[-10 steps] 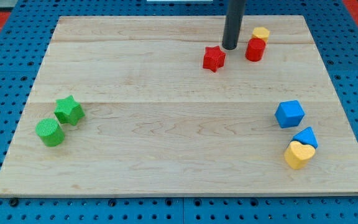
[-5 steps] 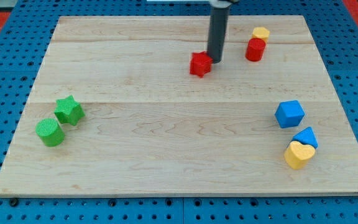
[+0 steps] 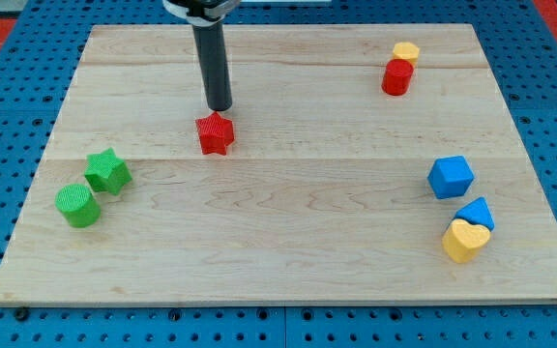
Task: Push the red star closer to the green star and green circle
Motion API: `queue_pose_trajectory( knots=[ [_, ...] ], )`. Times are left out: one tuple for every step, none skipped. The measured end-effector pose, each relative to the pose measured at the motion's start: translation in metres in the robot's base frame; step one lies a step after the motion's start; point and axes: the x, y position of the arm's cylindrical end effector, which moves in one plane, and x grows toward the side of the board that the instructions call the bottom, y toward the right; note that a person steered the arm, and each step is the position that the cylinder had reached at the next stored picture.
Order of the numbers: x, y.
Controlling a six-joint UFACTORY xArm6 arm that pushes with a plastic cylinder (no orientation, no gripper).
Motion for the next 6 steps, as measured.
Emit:
queue_pose_trajectory(
  knots=[
    [0.045, -0.001],
    [0.07, -0.048],
    [0.073, -0.072],
    [0.061, -0.065],
    [0.025, -0.063],
    [0.001, -0.055]
  ],
)
